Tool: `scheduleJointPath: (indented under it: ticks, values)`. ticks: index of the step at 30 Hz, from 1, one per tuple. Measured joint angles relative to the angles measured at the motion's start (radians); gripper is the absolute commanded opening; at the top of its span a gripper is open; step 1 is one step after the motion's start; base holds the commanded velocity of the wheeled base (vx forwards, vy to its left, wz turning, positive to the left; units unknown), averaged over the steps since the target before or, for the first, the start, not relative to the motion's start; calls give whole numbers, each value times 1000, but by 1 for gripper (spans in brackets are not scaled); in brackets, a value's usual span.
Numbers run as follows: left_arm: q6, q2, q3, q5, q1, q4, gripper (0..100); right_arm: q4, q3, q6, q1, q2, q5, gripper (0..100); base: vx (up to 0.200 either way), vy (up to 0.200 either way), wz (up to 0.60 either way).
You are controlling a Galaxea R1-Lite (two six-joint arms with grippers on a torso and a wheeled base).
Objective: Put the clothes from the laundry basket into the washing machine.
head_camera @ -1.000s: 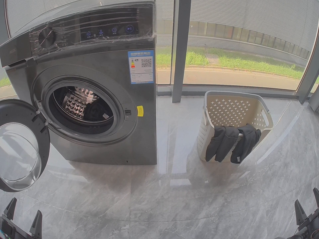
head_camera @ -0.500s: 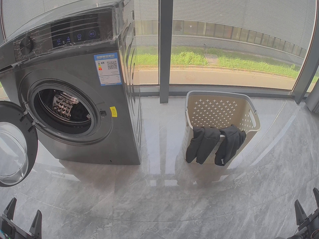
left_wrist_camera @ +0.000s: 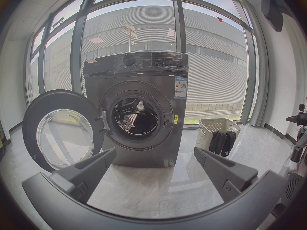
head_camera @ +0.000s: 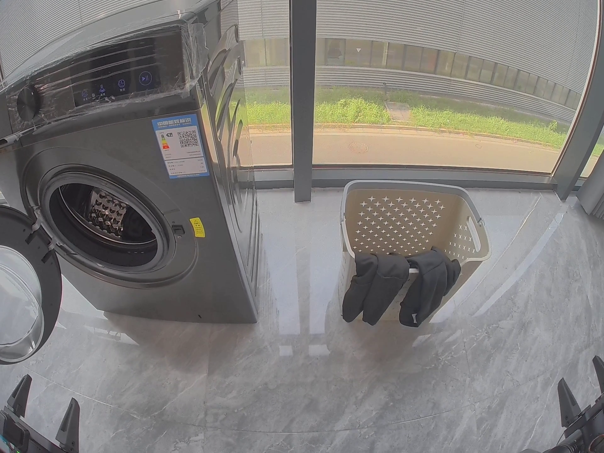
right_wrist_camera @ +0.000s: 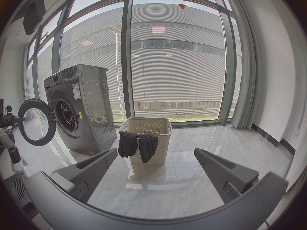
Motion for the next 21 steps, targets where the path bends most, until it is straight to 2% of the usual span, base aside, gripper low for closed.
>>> scheduleJointPath:
  ticks: [2,21]
  values:
    - [-1,0,0,0,0,0,100,0,0,0,0,0,0,100,0,0,0]
    - [2,0,0,-3,-1,0,100,0,0,0,0,0,0,100,0,-200,0]
